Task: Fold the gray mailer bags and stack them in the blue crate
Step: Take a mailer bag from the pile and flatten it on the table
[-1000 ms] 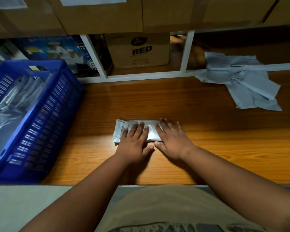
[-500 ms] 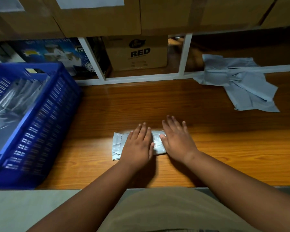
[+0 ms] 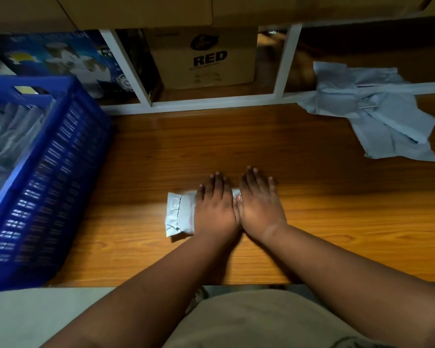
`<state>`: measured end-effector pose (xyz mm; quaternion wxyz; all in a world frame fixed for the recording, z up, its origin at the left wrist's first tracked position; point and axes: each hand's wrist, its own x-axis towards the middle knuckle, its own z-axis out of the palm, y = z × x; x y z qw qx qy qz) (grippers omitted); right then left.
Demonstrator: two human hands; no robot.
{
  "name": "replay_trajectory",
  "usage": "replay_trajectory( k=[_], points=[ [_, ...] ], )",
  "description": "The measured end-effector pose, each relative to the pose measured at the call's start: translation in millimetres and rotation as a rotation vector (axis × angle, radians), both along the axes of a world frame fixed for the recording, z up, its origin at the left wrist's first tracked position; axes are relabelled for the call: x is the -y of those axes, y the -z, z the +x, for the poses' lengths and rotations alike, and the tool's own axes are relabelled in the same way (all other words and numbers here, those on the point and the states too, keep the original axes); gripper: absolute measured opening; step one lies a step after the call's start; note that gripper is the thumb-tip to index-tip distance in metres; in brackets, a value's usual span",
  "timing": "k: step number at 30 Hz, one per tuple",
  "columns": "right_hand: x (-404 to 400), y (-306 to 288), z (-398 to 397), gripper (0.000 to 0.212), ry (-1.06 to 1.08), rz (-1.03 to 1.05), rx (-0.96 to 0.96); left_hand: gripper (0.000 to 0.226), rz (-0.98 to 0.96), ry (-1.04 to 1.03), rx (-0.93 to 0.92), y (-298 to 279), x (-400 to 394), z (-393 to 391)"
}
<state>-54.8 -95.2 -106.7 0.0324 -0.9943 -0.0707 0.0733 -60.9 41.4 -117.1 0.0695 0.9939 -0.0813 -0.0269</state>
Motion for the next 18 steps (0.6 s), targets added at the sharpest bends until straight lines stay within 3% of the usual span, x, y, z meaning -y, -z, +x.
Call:
replay_trajectory(
  k=[18],
  points=[
    [1.5, -8.5, 6.3, 0.072, -0.019, -0.044, -0.104, 0.072, 0.03, 0.022, -0.074, -8.5, -1.4, 2.6]
  ],
)
